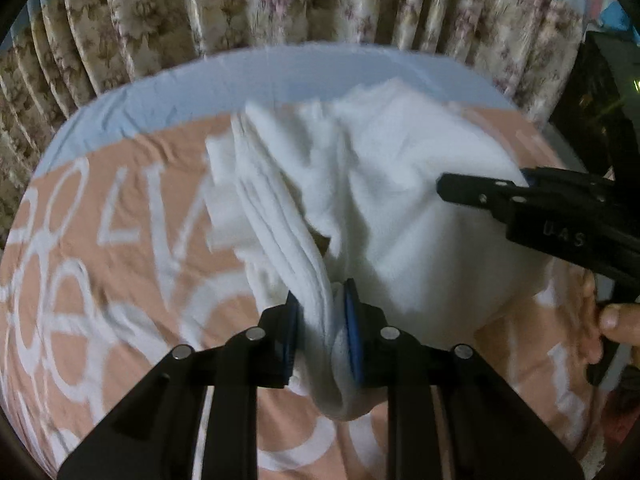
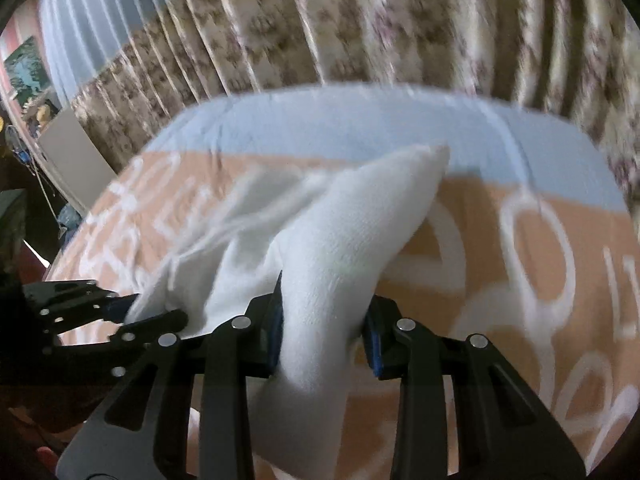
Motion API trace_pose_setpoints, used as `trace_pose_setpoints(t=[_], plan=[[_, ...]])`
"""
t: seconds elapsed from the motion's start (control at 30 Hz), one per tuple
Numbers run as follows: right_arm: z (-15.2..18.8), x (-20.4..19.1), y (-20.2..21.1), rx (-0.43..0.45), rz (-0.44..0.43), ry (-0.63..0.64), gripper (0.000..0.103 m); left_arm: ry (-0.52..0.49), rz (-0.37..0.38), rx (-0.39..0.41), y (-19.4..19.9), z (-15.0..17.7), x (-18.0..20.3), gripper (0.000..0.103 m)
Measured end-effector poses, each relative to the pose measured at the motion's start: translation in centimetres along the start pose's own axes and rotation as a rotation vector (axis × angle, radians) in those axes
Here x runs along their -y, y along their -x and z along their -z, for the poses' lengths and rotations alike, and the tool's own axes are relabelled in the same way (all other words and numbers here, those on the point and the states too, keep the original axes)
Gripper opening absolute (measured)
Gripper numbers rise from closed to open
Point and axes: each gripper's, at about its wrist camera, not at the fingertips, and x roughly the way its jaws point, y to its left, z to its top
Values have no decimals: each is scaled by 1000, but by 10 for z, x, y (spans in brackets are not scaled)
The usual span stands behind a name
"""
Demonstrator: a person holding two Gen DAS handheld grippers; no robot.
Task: Fold small clothes
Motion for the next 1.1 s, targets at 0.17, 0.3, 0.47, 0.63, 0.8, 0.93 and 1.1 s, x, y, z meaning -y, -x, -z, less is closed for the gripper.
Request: trace_pose_setpoints(t=[0.17,0.3,0.47,0.63,0.8,0.93,1.1], plan=[[27,-4,2,-26,96,27,54,37,-23,-2,-6,13,-7,46],[41,-5,36,59,131,5,82,68,-76,60,17,20,-20,76],[55,-13,41,66,169,15,89,63,-120,56,16,27,-27,79],[70,5,2,-29,251,-49,87,78,-157,66,16,34,-29,79],[75,9,20,30,198,-112,85,92,-188,82,31,43,-33,79],[73,-12,68,133,189,-87,89,98,-253,128,60,47,-33,87],[73,-39,114,216,177,-101,99,148,-292,190,101,50,-38,91]])
